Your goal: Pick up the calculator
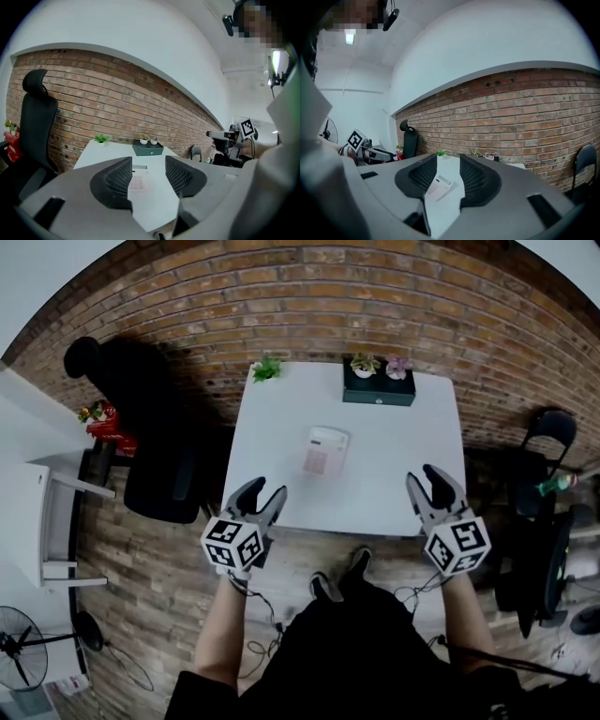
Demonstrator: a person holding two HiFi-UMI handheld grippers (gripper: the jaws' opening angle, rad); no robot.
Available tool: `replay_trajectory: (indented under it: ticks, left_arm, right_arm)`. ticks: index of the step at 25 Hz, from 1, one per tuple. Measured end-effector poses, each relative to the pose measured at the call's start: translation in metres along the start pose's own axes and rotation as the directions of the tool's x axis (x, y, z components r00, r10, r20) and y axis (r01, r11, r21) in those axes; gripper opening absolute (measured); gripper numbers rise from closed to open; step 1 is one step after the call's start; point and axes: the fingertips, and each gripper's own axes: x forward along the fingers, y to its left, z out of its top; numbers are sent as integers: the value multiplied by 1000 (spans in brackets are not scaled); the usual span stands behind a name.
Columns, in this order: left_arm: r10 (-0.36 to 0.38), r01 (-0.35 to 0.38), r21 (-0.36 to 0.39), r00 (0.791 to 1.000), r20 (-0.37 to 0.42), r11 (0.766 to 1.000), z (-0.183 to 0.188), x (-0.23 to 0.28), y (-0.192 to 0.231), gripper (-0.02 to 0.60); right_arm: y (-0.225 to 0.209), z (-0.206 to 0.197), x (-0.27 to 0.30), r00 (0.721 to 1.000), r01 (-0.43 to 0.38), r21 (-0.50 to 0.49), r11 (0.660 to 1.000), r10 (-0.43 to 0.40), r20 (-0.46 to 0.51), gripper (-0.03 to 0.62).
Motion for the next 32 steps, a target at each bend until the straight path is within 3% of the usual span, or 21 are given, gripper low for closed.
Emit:
replay_trajectory:
  ticks: [7,12,16,20,25,28,32]
  left_arm:
    - [-43,42,-12,994,-104,999,-4,85,23,219]
    - [-122,121,-19,968,-220,992,-27,145,44,219]
    - [-182,186,-17,929,-323,982,-53,191,66,219]
    - [-238,251,-24,876,-420,968,-84,233,87,219]
    - [-289,281,-88,840,-459,956,-100,274,109,221]
    - [-340,330,-111,800,-494,937,-108,289,106,221]
    - [-376,396,-87,746,-550,914,-118,304,93,222]
  right_arm:
    - [-48,-3,51,998,-58,38,998,59,-21,149]
    - [-64,-13,72,997,-41,76,996,46,-61,140]
    - [-73,-21,72,996,46,155,987,-33,-84,126]
    - [-78,-32,69,987,123,157,980,-106,-117,138]
    - [-88,-47,72,979,180,200,963,-155,-135,140]
    - [-89,-53,74,975,199,219,955,-171,-142,144]
    - [-89,-63,74,970,216,231,948,-183,-158,153]
